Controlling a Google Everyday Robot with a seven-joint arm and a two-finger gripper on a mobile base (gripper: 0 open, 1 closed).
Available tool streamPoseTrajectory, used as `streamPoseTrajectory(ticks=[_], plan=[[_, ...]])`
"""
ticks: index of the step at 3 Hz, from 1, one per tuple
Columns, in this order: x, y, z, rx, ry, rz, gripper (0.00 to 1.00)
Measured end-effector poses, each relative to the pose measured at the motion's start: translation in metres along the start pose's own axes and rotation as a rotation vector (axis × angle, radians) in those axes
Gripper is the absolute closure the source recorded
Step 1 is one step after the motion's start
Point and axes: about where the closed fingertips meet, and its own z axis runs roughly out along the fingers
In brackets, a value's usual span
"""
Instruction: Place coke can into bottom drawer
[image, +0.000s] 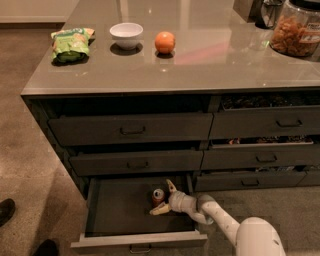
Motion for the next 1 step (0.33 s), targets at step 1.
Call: streamPoseTrajectory(ticks=[1], plan=[[0.0, 0.0, 0.0, 0.0, 0.0, 0.0, 0.0]])
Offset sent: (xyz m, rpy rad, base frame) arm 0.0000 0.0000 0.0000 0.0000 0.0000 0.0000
